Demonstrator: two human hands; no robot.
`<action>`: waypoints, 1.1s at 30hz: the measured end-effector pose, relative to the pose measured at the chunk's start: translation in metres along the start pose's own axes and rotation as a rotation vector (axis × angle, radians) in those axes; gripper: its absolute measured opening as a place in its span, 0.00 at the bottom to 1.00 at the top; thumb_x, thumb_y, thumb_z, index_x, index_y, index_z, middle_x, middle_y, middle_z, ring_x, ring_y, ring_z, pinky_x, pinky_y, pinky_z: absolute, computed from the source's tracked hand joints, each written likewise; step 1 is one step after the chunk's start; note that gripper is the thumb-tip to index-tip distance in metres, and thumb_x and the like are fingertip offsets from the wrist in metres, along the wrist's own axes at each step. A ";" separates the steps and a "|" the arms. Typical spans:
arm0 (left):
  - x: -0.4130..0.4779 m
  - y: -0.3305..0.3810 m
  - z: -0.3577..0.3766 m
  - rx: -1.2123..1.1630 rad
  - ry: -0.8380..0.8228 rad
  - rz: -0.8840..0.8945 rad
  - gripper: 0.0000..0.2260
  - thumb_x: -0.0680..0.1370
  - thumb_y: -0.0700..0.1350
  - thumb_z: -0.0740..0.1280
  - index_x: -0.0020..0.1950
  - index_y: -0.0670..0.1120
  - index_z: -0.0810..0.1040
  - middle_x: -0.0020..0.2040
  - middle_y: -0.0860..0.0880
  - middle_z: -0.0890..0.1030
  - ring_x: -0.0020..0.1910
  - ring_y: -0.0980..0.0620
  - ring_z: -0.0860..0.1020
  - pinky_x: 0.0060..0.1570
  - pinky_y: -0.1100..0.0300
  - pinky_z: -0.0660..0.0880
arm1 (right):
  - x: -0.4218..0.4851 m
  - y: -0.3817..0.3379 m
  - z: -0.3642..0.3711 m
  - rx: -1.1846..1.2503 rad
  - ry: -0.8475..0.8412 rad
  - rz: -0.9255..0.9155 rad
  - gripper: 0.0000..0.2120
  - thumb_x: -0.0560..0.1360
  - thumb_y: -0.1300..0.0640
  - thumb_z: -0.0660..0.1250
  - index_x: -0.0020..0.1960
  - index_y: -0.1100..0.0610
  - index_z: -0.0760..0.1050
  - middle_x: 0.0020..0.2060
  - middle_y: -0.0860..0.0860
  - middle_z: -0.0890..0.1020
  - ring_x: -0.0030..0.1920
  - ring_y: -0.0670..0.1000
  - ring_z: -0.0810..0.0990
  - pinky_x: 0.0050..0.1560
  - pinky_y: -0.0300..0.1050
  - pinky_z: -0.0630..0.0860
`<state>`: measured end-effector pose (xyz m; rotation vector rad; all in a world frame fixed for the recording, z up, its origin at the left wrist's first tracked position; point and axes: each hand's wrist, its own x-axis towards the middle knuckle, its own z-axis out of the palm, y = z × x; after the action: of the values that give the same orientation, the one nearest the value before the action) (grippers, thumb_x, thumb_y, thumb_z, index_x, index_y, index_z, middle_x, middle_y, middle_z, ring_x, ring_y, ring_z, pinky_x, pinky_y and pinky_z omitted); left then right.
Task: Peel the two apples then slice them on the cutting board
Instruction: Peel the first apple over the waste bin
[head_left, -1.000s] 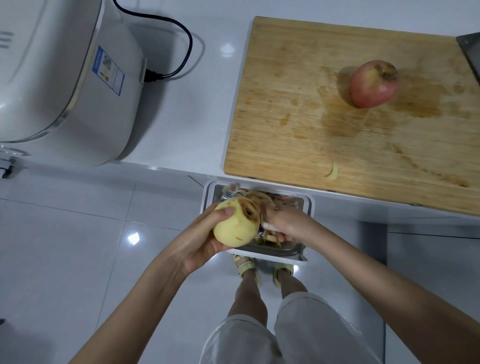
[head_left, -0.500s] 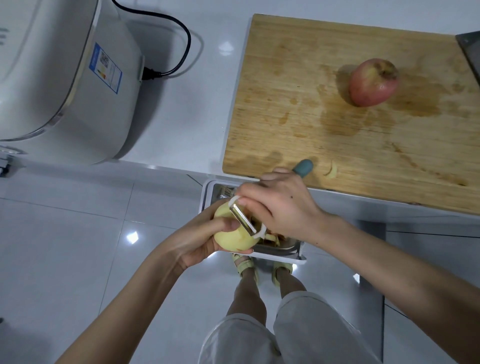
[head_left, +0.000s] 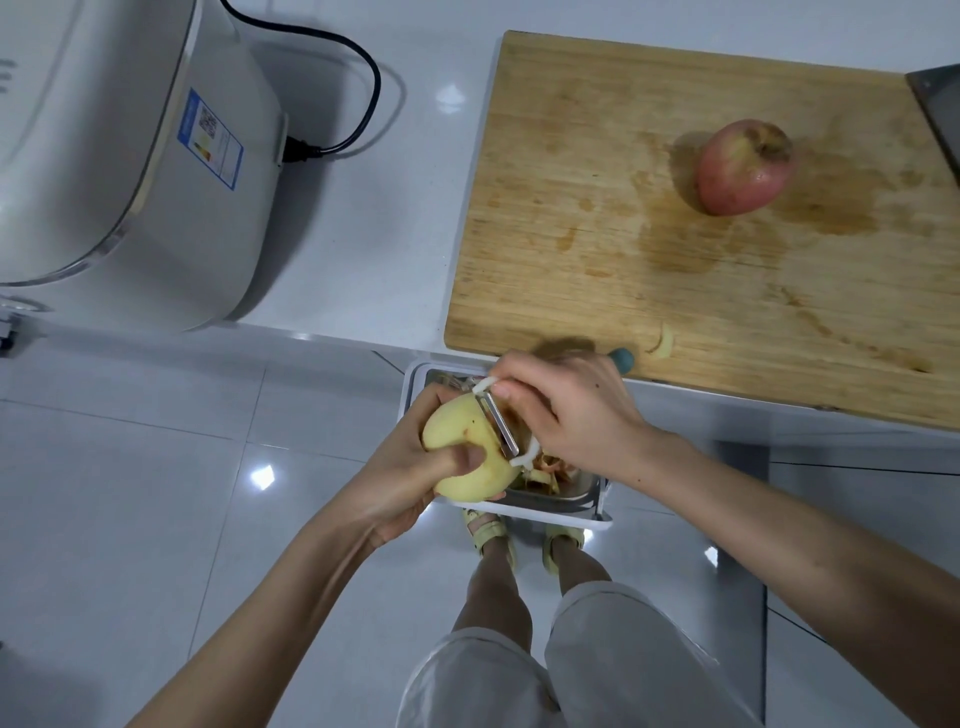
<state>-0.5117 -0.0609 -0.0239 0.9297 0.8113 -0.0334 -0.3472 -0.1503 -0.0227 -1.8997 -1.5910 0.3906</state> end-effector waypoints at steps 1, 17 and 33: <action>0.000 -0.002 -0.001 0.046 0.033 0.018 0.25 0.56 0.43 0.73 0.51 0.43 0.70 0.46 0.43 0.77 0.45 0.42 0.79 0.43 0.40 0.79 | -0.003 0.001 0.002 -0.003 0.000 0.023 0.12 0.78 0.53 0.57 0.43 0.56 0.77 0.22 0.48 0.72 0.23 0.50 0.71 0.25 0.44 0.68; -0.003 0.010 0.001 0.033 0.091 0.164 0.28 0.54 0.46 0.74 0.51 0.51 0.69 0.47 0.51 0.81 0.44 0.51 0.82 0.32 0.59 0.77 | -0.028 0.011 0.015 -0.002 -0.266 0.558 0.10 0.75 0.62 0.58 0.50 0.50 0.73 0.32 0.48 0.78 0.34 0.49 0.75 0.38 0.42 0.65; 0.003 0.000 0.001 -0.177 0.016 -0.031 0.32 0.61 0.46 0.71 0.64 0.43 0.70 0.57 0.38 0.77 0.48 0.41 0.82 0.37 0.49 0.80 | -0.011 -0.025 -0.006 -0.116 0.077 0.132 0.11 0.66 0.62 0.55 0.39 0.57 0.76 0.22 0.49 0.74 0.23 0.53 0.73 0.28 0.38 0.67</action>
<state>-0.5094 -0.0606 -0.0255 0.7514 0.8294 0.0189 -0.3652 -0.1601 -0.0042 -2.0894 -1.4707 0.2822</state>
